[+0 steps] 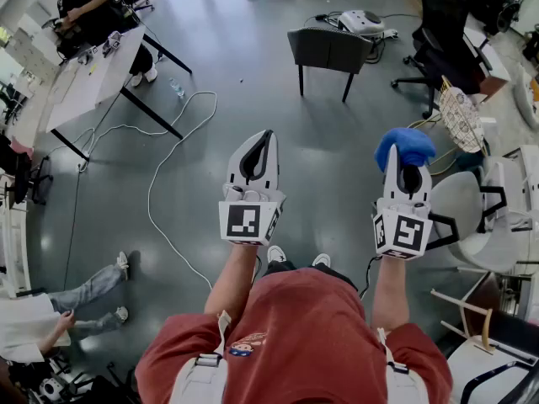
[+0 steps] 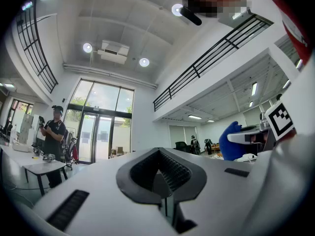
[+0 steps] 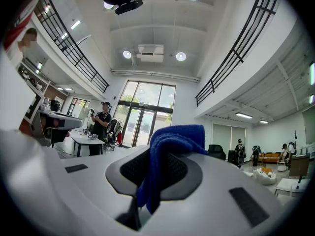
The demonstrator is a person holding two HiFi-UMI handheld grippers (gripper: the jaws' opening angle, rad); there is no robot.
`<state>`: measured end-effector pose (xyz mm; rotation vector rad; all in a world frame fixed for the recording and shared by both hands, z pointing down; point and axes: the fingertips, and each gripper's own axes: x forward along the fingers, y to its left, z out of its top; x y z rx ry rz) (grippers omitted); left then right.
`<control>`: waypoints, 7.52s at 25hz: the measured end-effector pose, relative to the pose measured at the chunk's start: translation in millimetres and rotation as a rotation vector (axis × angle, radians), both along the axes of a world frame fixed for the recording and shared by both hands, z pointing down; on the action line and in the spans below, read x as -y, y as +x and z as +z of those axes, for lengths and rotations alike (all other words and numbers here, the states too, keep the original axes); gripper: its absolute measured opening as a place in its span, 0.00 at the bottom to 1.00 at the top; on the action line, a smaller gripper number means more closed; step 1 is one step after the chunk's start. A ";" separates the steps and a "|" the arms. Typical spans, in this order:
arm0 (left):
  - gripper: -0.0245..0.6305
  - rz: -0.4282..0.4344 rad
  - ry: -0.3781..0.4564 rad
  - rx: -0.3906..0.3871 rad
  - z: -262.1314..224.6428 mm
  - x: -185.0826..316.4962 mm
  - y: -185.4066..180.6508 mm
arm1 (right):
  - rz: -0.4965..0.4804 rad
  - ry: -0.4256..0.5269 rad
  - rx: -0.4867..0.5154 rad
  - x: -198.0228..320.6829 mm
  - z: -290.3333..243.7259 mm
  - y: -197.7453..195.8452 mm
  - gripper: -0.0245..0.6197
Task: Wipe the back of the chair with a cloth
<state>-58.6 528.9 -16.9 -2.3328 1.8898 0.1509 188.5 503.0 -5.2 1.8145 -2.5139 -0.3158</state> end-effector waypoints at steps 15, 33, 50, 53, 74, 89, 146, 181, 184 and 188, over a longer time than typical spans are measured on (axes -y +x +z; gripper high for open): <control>0.06 -0.033 0.025 0.004 -3.0 -7.8 -67.2 | -0.028 0.003 0.030 2.3 4.8 -72.6 0.13; 0.06 -0.038 -0.036 -0.038 29.1 -16.9 -149.8 | -0.040 -0.055 0.051 -7.8 32.0 -157.6 0.13; 0.06 -0.017 -0.061 -0.024 37.3 131.9 -79.9 | -0.013 -0.064 0.082 137.5 41.5 -87.8 0.13; 0.06 -0.021 -0.056 -0.025 31.9 168.6 -56.2 | -0.009 -0.062 0.080 173.2 39.0 -60.7 0.13; 0.06 0.005 -0.046 0.001 33.5 311.0 0.7 | 0.006 -0.102 0.114 313.5 66.0 -13.9 0.13; 0.06 0.109 -0.105 0.015 57.9 424.8 -102.8 | 0.084 -0.105 0.058 413.6 54.4 -121.2 0.13; 0.06 0.188 -0.254 0.044 522.5 600.1 43.2 | 0.049 -0.646 -0.190 633.2 638.2 -22.2 0.13; 0.06 0.175 -0.276 0.012 530.0 603.3 13.0 | 0.065 -0.705 -0.312 731.0 666.1 -25.3 0.13; 0.06 0.166 -0.277 0.002 531.4 601.8 6.6 | 0.032 -0.706 -0.335 730.0 665.5 -44.1 0.13; 0.06 0.157 -0.274 -0.013 529.9 601.3 -5.8 | -0.020 -0.707 -0.375 729.8 668.1 -74.2 0.13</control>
